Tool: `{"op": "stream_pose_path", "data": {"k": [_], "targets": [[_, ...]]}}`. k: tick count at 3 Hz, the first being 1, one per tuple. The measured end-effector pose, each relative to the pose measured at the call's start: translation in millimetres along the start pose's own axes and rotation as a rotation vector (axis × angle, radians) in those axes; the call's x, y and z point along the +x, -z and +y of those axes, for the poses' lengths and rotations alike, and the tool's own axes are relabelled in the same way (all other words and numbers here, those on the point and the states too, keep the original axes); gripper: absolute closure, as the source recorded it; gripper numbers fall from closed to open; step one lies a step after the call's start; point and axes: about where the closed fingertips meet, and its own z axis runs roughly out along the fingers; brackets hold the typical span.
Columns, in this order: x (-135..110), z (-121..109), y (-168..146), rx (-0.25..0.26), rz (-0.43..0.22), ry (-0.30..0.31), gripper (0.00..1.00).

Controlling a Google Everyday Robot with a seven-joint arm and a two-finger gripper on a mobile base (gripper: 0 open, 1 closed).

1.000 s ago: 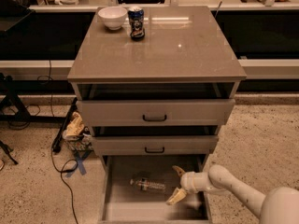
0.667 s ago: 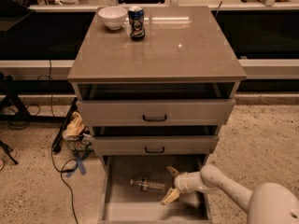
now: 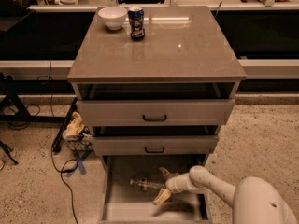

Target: Pick water bottle from bottom drawer and place on counter

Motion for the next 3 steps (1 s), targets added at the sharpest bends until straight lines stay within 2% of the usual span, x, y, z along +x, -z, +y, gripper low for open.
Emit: {"op": "stream_pose_path", "data": {"k": [1,2,3], "targets": [[13.8,-3.2,-22.7,0.003,0.035,-0.016,0.0],[29.4,-6.1,-42.0,0.002,0.067,-0.038,0.17],[37.6,-7.8,-45.8,0.015,0.085,-0.052,0.41]]}}
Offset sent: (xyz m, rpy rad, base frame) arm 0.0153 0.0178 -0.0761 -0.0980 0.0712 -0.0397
